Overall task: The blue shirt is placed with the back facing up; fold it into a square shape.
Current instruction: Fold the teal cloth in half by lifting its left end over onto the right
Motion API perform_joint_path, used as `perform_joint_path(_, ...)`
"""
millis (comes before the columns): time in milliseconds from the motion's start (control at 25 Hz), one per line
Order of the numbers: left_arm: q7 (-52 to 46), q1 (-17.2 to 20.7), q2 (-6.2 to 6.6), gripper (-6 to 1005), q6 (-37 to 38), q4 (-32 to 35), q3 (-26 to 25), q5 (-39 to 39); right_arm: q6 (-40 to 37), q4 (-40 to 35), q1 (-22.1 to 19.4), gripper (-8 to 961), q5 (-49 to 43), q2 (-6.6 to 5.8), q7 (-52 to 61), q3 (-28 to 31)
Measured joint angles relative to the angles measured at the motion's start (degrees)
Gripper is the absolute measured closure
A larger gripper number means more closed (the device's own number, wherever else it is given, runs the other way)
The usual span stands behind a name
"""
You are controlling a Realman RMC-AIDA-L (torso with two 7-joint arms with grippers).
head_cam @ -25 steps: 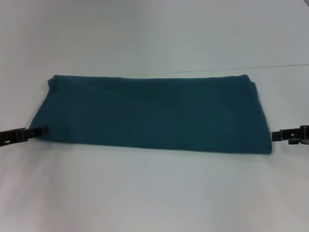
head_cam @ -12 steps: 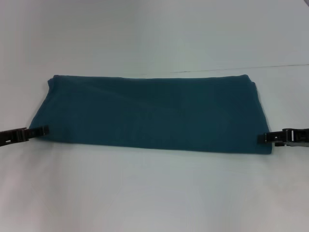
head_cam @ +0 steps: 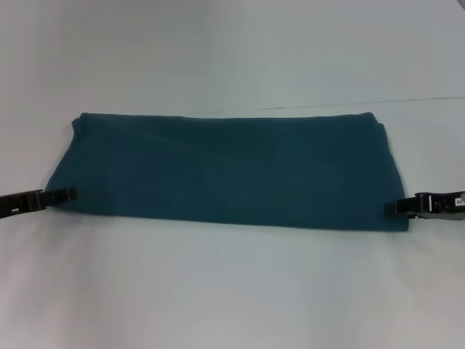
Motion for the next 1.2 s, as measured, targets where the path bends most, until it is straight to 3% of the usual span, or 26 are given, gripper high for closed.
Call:
perform_joint_path(160,0.0,-0.1,0.0,105,0.0,0.0,0.0,0.0,0.7,0.1,-0.2,407,0.0,0.0,0.2,0.2)
perform_joint_path(600,-0.3,-0.1,-0.03,105,-0.9,-0.5,0.0,0.0,0.8,0.1,0.0,872,0.4,0.33,-0.7,0.0)
perform_joint_path(720,-0.4,-0.1,-0.07,106,-2.2,-1.1,0.0,0.0,0.3,-0.2,0.0,946,0.5,0.48,-1.3,0.2)
perform_joint_path(1200,-1.9,-1.9,-0.14,104,-4.9,-3.7,0.4,3.0,-0.5,-0.6,-0.2,942,0.6,0.62,-2.2,0.4)
